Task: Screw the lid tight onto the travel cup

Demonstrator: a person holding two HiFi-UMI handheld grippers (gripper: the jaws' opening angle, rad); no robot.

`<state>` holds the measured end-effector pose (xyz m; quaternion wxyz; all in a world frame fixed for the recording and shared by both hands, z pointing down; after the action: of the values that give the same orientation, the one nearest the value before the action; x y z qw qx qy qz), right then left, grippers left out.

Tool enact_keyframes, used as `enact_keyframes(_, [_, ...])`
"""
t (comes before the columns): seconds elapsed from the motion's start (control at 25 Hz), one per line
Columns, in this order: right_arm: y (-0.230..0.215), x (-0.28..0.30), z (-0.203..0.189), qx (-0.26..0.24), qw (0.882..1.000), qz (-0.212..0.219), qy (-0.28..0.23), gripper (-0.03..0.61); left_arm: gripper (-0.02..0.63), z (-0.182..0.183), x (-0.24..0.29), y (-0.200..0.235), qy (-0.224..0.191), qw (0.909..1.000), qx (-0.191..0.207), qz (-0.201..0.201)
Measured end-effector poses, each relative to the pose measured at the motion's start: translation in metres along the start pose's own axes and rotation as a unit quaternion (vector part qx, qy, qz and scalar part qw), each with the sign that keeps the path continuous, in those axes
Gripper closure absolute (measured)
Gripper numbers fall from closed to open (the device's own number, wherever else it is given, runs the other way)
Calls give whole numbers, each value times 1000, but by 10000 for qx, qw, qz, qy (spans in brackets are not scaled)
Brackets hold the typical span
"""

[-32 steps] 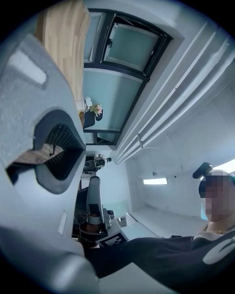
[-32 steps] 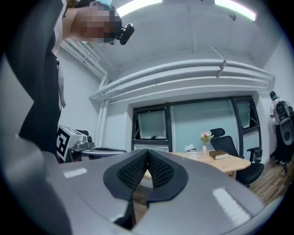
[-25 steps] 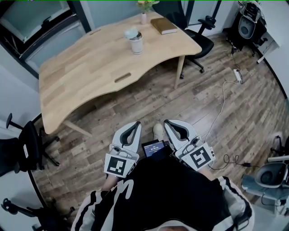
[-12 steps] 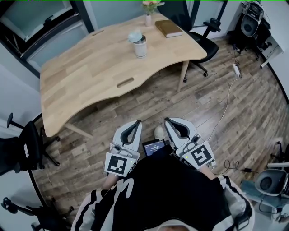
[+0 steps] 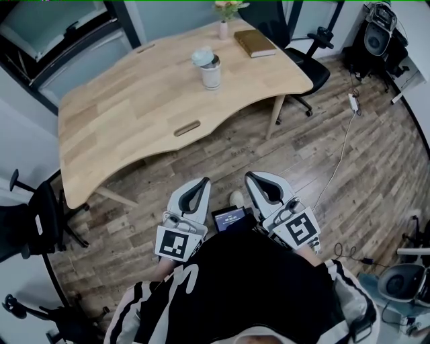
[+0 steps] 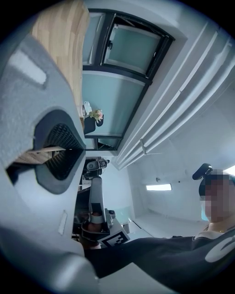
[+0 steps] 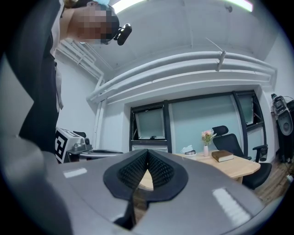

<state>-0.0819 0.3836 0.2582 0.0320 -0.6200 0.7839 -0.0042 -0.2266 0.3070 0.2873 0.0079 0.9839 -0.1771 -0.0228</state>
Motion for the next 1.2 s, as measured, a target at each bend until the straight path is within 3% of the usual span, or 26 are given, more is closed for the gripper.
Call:
enact_keyframes(0.56, [-29,41,-10,133,9998,103,44,580,612,-5,28,36,40,9999,29,159])
enact_keyframes(1.2, [-82,93,8,147,9997,218,27,580,612,10,87,77,10,9997,17,247])
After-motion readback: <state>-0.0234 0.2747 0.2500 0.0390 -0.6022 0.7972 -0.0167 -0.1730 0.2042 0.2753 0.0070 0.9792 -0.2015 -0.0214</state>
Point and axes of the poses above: the fingertips, and each gripper's own axes: x forward along the fingers, y to its left, z out of its top, the point moved 6 cm from there along -x, backward along the fingers, and after that the axes turned 5 degrees about -z, right-handed, at the moved point
